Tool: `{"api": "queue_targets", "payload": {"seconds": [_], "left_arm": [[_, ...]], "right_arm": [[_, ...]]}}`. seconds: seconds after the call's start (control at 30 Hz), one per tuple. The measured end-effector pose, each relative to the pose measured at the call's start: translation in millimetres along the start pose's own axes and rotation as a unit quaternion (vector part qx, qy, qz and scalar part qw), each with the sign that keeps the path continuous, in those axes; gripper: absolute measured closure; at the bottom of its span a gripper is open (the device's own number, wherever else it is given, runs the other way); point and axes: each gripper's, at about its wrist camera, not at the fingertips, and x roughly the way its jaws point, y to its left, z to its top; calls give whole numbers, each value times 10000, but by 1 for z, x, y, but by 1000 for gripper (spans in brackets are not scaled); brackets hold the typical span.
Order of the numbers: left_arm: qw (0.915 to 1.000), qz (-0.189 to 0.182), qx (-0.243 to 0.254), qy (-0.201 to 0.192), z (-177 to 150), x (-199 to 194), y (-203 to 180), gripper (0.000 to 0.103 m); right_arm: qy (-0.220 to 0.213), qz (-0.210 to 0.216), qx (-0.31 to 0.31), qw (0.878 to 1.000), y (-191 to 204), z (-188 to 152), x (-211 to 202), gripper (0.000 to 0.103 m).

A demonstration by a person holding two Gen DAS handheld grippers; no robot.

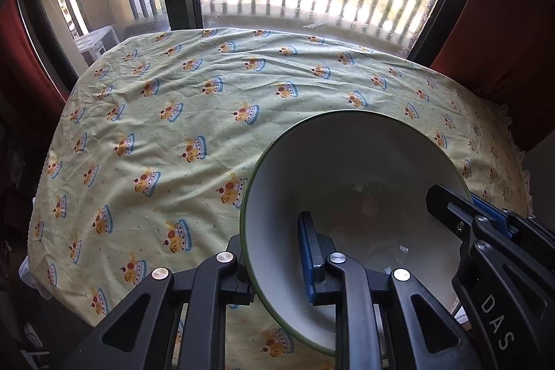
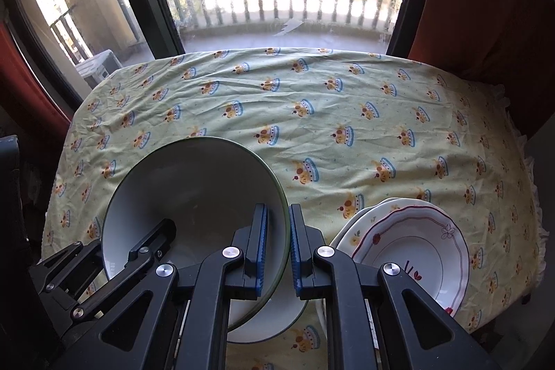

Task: Organize plates and bowls
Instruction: 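Lower the small bowl into the nested bowls and open both grippers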

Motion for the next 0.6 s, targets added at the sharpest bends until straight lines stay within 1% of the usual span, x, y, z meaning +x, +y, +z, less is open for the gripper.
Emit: {"api": "queue_targets", "payload": {"seconds": [0.27, 0.4, 0.6], "left_arm": [[9997, 126, -79, 202, -16, 15, -6, 86], [9995, 285, -64, 148, -20, 17, -8, 86], [9987, 294, -201, 363, -24, 27, -5, 86]], "right_arm": [[256, 55, -92, 9996, -10, -17, 15, 88], [412, 174, -97, 9989, -13, -20, 24, 88], [583, 251, -152, 9979, -12, -22, 36, 88]]}}
